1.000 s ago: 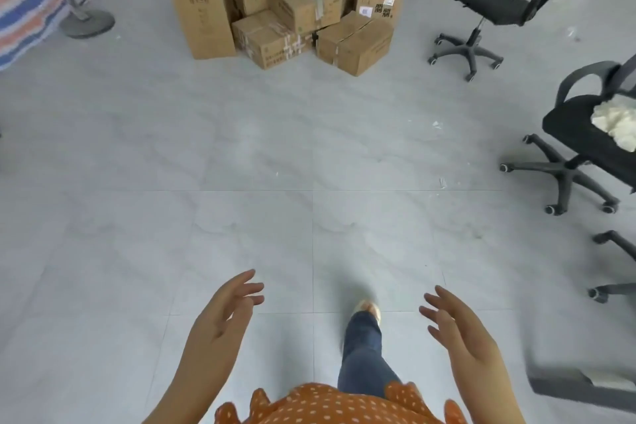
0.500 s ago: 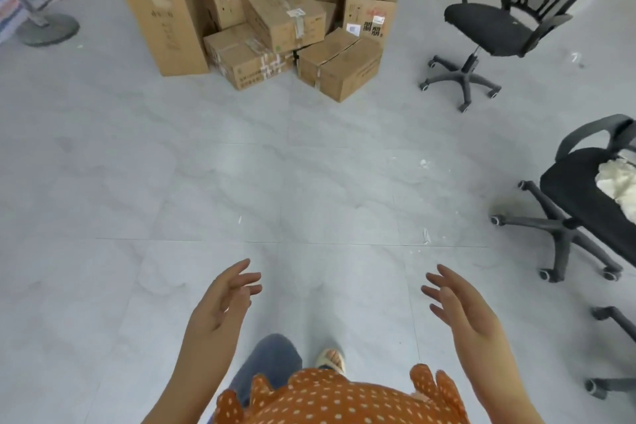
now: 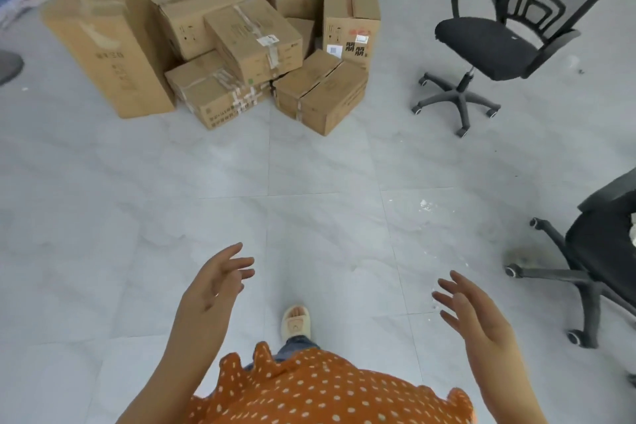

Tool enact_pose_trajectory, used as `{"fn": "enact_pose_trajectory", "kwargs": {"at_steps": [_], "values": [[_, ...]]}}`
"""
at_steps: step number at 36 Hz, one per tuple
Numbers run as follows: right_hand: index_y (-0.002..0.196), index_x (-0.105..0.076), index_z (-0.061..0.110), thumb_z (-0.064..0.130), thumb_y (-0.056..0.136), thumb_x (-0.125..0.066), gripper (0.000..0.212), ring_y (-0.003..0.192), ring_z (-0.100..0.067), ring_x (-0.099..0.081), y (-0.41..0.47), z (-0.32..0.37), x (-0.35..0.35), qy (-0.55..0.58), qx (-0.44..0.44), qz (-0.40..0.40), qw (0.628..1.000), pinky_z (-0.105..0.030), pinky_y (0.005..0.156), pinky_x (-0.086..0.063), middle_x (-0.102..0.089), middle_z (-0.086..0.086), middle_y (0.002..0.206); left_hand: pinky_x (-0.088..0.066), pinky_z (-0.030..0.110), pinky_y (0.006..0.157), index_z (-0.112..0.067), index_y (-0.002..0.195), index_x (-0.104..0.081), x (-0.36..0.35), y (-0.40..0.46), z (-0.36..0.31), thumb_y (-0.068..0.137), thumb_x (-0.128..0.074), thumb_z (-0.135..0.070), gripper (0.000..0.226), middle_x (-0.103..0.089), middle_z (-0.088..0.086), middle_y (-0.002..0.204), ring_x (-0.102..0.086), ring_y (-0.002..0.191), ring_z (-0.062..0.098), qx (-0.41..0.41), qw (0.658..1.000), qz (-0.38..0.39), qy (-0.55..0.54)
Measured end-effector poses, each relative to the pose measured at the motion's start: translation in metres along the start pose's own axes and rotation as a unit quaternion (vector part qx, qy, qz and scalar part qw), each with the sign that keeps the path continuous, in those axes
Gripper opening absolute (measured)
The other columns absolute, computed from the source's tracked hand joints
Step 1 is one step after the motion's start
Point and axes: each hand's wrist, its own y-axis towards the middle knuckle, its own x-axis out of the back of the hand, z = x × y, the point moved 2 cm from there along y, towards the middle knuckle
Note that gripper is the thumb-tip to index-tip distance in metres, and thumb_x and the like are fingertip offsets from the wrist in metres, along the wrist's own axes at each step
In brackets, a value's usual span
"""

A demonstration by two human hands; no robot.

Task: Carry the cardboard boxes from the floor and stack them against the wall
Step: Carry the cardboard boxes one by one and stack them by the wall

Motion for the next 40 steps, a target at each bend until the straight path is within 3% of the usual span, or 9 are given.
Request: {"fn": "enact_pose_trajectory", "kwargs": {"at_steps": [9, 13, 16, 22, 28, 31, 34, 38, 40], "values": [[0.12, -0.054, 0.031, 0.028, 0.096, -0.043, 0.027, 0.098, -0.001, -0.065, 0.127, 0.05, -0.039, -0.003, -0.032, -0.028, 0.999, -0.023, 0.087, -0.048, -0.063, 0.015, 0.114, -0.047, 0.042, 0.1, -0.038, 0.11, -0.057, -0.047, 0.151, -0.053, 0.097, -0.045, -0.013, 0.031, -0.069, -0.016, 0.101, -0.064, 0.098, 0.003, 0.0, 0.997, 0.056, 0.061], [0.117, -0.053, 0.033, 0.033, 0.092, -0.043, 0.027, 0.094, 0.009, -0.063, 0.187, 0.059, -0.045, -0.014, -0.049, -0.025, 0.998, -0.019, 0.085, -0.048, -0.061, 0.02, 0.111, -0.046, 0.044, 0.1, -0.041, 0.108, -0.06, -0.079, 0.208, -0.067, 0.097, -0.044, -0.013, 0.034, -0.066, -0.024, 0.103, -0.063, 0.097, 0.0, 0.012, 0.995, 0.069, 0.077], [0.117, -0.054, 0.031, 0.022, 0.096, -0.044, 0.024, 0.096, 0.001, -0.065, 0.245, 0.067, -0.043, -0.008, -0.049, -0.02, 0.999, -0.023, 0.087, -0.049, -0.063, 0.016, 0.112, -0.046, 0.043, 0.099, -0.05, 0.104, -0.061, -0.109, 0.255, -0.081, 0.097, -0.045, -0.014, 0.039, -0.066, -0.024, 0.103, -0.063, 0.098, 0.0, 0.015, 0.995, 0.061, 0.08], [0.118, -0.054, 0.032, 0.026, 0.095, -0.045, 0.026, 0.101, -0.007, -0.065, 0.38, 0.112, -0.023, -0.027, -0.024, 0.017, 0.999, -0.031, 0.093, -0.049, -0.064, 0.012, 0.116, -0.046, 0.044, 0.101, -0.037, 0.11, -0.059, -0.184, 0.34, -0.124, 0.097, -0.044, -0.013, 0.031, -0.065, -0.022, 0.103, -0.064, 0.097, 0.003, 0.023, 0.999, 0.016, 0.027], [0.111, -0.057, 0.037, 0.03, 0.095, -0.046, 0.021, 0.098, -0.001, -0.066, 0.508, 0.168, 0.002, -0.027, 0.003, 0.044, 0.999, -0.031, 0.09, -0.05, -0.068, 0.014, 0.108, -0.049, 0.018, 0.085, -0.067, 0.094, -0.057, -0.257, 0.414, -0.178, 0.077, -0.045, -0.064, 0.021, -0.064, -0.032, 0.1, -0.062, 0.098, -0.005, 0.016, 1.0, 0.002, 0.01], [0.112, -0.057, 0.04, 0.072, 0.073, -0.053, 0.05, 0.099, -0.001, -0.066, 0.556, 0.182, 0.003, -0.037, 0.012, 0.064, 0.997, -0.028, 0.085, -0.055, -0.068, 0.019, 0.109, -0.049, 0.005, 0.069, -0.04, 0.105, -0.06, -0.276, 0.447, -0.188, 0.096, -0.046, -0.031, 0.019, -0.065, -0.036, 0.089, -0.062, 0.09, -0.011, 0.032, 0.999, -0.001, -0.019], [0.113, -0.057, 0.04, 0.063, 0.079, -0.052, 0.041, 0.102, -0.005, -0.066, 0.606, 0.193, -0.003, -0.035, 0.001, 0.078, 0.996, -0.027, 0.089, -0.054, -0.068, 0.017, 0.112, -0.05, 0.006, 0.07, -0.026, 0.108, -0.054, -0.29, 0.479, -0.203, 0.097, -0.038, -0.002, 0.031, -0.069, -0.028, 0.086, -0.064, 0.087, -0.008, 0.058, 0.998, -0.017, -0.012], [0.113, -0.058, 0.037, 0.028, 0.097, -0.046, 0.022, 0.1, -0.003, -0.066, 0.679, 0.207, -0.02, -0.037, -0.012, 0.09, 0.995, -0.033, 0.092, -0.05, -0.068, 0.015, 0.11, -0.049, 0.033, 0.093, -0.032, 0.109, -0.055, -0.307, 0.53, -0.222, 0.089, -0.049, -0.036, 0.022, -0.064, -0.01, 0.108, -0.063, 0.098, 0.013, 0.055, 0.996, -0.076, -0.005], [0.112, -0.058, 0.038, 0.026, 0.097, -0.045, 0.023, 0.099, -0.002, -0.066, 0.716, 0.218, -0.03, -0.035, -0.01, 0.089, 0.995, -0.031, 0.091, -0.049, -0.067, 0.015, 0.11, -0.048, 0.036, 0.094, -0.038, 0.106, -0.054, -0.316, 0.562, -0.233, 0.079, -0.056, -0.064, 0.038, -0.063, -0.009, 0.11, -0.062, 0.1, 0.014, 0.051, 0.995, -0.085, -0.001]]}}
